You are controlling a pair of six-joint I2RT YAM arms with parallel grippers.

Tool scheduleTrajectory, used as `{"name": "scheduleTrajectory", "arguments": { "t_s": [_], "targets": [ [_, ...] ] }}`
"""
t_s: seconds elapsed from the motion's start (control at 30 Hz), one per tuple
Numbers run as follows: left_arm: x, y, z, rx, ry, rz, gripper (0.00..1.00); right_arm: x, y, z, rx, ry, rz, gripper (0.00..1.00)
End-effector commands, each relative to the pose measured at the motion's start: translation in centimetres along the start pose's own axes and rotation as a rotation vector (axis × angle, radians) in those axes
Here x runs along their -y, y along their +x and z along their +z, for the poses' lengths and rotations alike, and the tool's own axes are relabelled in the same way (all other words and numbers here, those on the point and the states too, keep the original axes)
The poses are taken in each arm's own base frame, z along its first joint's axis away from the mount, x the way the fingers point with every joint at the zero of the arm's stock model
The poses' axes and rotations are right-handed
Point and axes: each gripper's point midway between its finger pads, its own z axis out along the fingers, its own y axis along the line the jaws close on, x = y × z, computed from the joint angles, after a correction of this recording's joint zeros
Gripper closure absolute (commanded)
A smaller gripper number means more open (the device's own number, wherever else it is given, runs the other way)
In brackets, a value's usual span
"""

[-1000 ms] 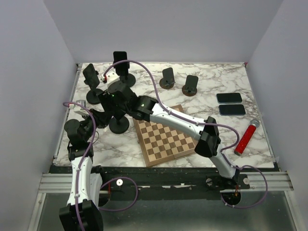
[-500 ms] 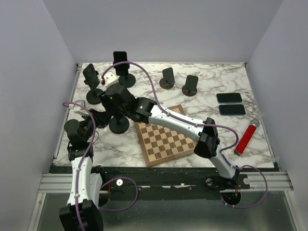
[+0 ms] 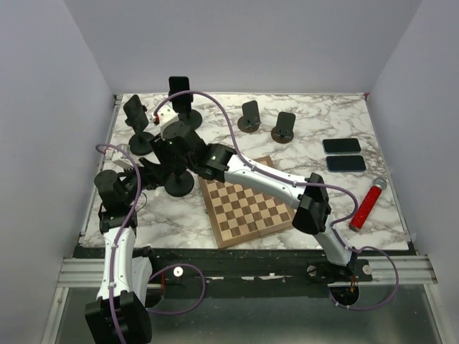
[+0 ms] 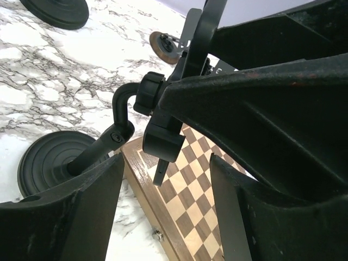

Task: Remove the phone from the phone stand

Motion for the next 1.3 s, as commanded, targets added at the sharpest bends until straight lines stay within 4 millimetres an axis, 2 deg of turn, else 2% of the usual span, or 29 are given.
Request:
{"name": "scheduleTrajectory", "arguments": {
  "t_s": [0.0, 0.07, 0.23, 0.4, 0.5, 0.57, 0.73, 0.97, 1.17, 1.27],
  "targets": [
    [1.7, -0.9, -0.2, -0.024, 0.042, 0.058, 0.28, 0.0, 0.5, 0.2, -0.033, -0.089, -0.025, 0.81],
    [1.8, -1.2, -0.2, -0.022, 0.048, 0.070, 0.30, 0.1, 0.5, 0.4, -0.042, -0.128, -0.016, 0.85],
    [1.9, -1.9, -0.2, 0.013, 0.046, 0.094, 0.42, 0.3, 0.5, 0.8, -0.075, -0.218, 0.015, 0.96],
    [1.9, -2.4, 0.2, 0.024, 0.055, 0.089, 0.49, 0.7, 0.0, 0.8, -0.078, -0.260, 0.043, 0.98],
    [2.4, -2.7, 0.4, 0.035, 0.092, 0.088, 0.47, 0.9, -0.1, 1.0, -0.079, -0.262, 0.057, 0.99],
    [2.8, -2.9, 0.4, 0.043, 0.107, 0.096, 0.43, 0.4, 0.1, 1.0, -0.086, -0.292, 0.060, 0.99],
    [2.9, -3.3, 0.8, 0.047, 0.109, 0.101, 0.40, 0.0, 0.0, 1.0, -0.087, -0.307, 0.080, 0.99],
    [2.4, -3.8, 1.6, 0.052, 0.074, 0.115, 0.50, 0.1, -0.7, 0.9, -0.076, -0.302, 0.085, 0.99],
    [2.2, -4.4, 2.2, 0.064, 0.066, 0.125, 0.50, 0.1, -1.1, 0.8, -0.068, -0.302, 0.084, 0.99],
    [2.2, -4.2, 2.7, 0.043, 0.066, 0.125, 0.53, 0.1, -1.1, 0.8, -0.066, -0.298, 0.086, 1.00]
  ]
}}
